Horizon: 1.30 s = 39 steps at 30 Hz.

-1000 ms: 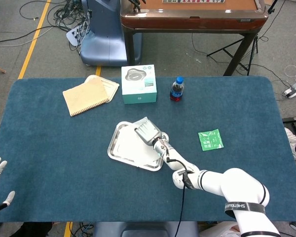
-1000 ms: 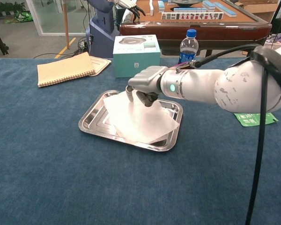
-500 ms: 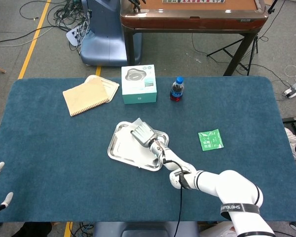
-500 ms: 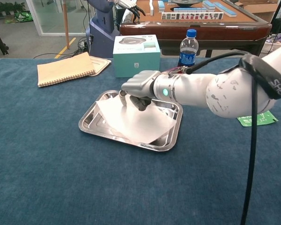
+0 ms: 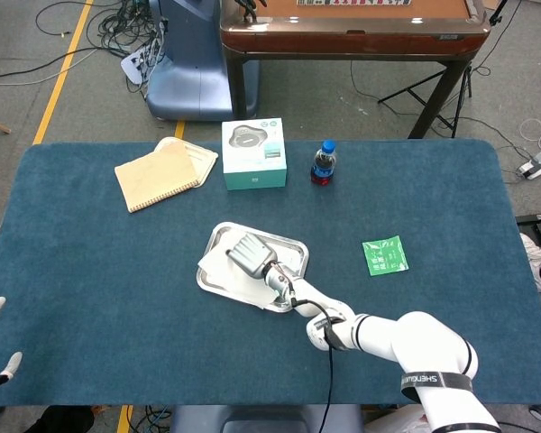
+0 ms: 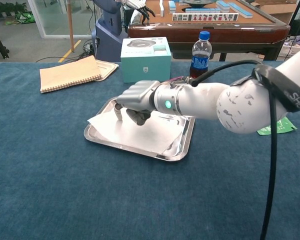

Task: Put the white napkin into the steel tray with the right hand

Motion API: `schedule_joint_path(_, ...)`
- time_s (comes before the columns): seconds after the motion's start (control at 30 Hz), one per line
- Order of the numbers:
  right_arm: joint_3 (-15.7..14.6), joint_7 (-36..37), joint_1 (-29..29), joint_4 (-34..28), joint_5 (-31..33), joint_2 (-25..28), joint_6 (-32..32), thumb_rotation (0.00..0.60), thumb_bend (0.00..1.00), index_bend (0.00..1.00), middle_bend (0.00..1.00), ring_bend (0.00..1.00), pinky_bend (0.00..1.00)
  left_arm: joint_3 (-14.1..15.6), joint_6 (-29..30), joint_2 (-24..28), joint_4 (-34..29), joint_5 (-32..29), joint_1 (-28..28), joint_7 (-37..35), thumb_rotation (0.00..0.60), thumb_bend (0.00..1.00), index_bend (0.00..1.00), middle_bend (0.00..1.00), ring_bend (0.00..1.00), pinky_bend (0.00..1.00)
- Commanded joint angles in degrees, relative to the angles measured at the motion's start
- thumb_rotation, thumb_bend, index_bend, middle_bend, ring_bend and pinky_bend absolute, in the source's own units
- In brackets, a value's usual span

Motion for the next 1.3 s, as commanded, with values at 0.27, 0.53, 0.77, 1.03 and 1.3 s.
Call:
schedule_joint_path(0.27,-0.1,1.8,-1.3,-5.7,-4.7,2.8,2.6,0.6,1.0,0.28,1.0,1.0,1.0,0.0,0.0,0.1,0.1,0.0,0.1,-0.2,0.6,0.24,0.09,0.04,0.03,0.0)
schedule_joint_path(0.53,-3.4,2.2,-5.5,-20.1,-10.5,11.9,6.8,0.6,1.0,0.27,1.0,1.0,1.0,0.0,-0.2,0.0,0.2,0.1,0.0,-0.3,0.6,0.24,0.09,0.04,0.03,0.0)
schedule_joint_path(0.77,-7.0,1.4,-8.7,-28.0,-13.7,17.1,8.9,0.6,1.0,0.26,1.0,1.0,1.0,0.0,-0.6,-0.4,0.4,0.6,-0.3,-0.3,0.6,0.24,0.09,0.04,0.03,0.0)
schedule_joint_path(1.03,-9.9,1.6,-11.8,-30.7,-16.2,19.3,9.9,0.6,1.0,0.26,1.0,1.0,1.0,0.2,-0.7,-0.5,0.4,0.7,-0.3,-0.2,0.6,0.24,0.09,0.04,0.03,0.0)
schedule_joint_path(1.3,-10.3,2.2,-13.0,-31.3,-18.5,19.5,9.9,0.6,1.0,0.26,1.0,1.0,1.0,0.2,-0.6,-0.5,0.2,1.0,-0.3,-0.1,0.6,0.24,0.09,0.04,0.03,0.0)
